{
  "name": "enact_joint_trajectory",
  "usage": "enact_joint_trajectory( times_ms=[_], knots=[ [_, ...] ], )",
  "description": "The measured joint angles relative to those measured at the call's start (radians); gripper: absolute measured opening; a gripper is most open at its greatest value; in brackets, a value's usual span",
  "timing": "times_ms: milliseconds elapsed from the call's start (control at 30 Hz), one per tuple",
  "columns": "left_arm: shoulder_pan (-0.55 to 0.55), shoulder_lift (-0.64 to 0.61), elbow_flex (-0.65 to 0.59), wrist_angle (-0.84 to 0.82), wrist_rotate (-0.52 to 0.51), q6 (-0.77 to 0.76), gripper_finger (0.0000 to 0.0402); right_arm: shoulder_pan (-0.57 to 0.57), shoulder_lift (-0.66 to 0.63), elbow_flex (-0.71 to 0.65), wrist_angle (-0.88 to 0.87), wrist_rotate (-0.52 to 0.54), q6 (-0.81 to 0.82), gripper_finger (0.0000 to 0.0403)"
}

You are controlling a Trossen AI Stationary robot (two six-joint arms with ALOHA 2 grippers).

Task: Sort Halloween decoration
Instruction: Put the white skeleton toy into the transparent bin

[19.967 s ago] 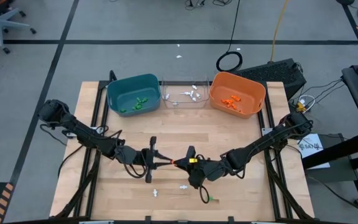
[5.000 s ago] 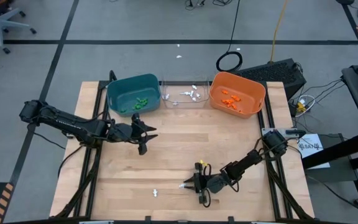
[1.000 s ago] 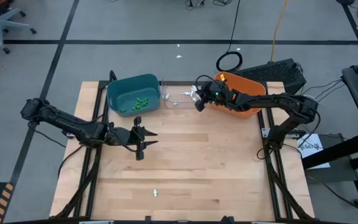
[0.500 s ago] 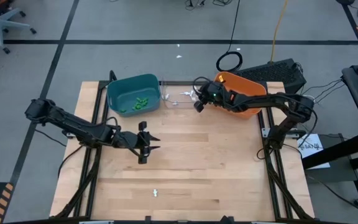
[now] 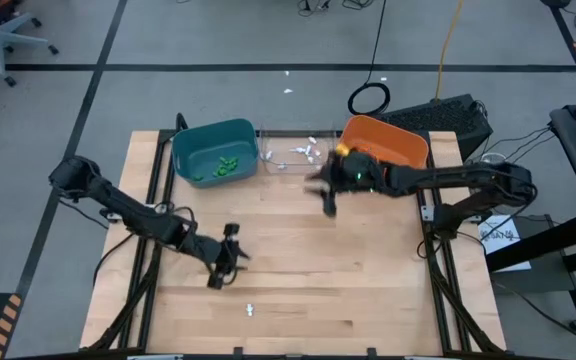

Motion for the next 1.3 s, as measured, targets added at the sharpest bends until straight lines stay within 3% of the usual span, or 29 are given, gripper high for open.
enact_joint_trajectory(
  times_ms=[67,233,433,833,1133,1300],
  knots=[
    [-0.043,0.032,0.0,0.012,0.009,0.023,0.0132,0.074,-0.002,0.0,-0.048,-0.048,-0.029,0.0134],
    [-0.134,0.134,0.0,0.065,-0.023,0.052,0.0132,0.255,0.014,0.0,-0.143,-0.049,-0.042,0.0131],
    [-0.165,0.25,0.07,0.128,0.013,0.039,0.0132,0.402,0.035,-0.001,-0.151,-0.049,-0.061,0.013],
    [-0.161,0.385,0.194,0.096,0.259,0.16,0.0132,0.435,0.095,-0.001,-0.123,-0.046,-0.028,0.013],
    [-0.159,0.388,0.194,0.11,0.267,0.23,0.0137,0.451,0.124,-0.001,-0.101,-0.049,-0.005,0.013],
    [-0.156,0.435,0.194,0.142,0.262,0.237,0.0182,0.465,0.129,-0.001,-0.086,-0.049,0.012,0.013]
  ],
)
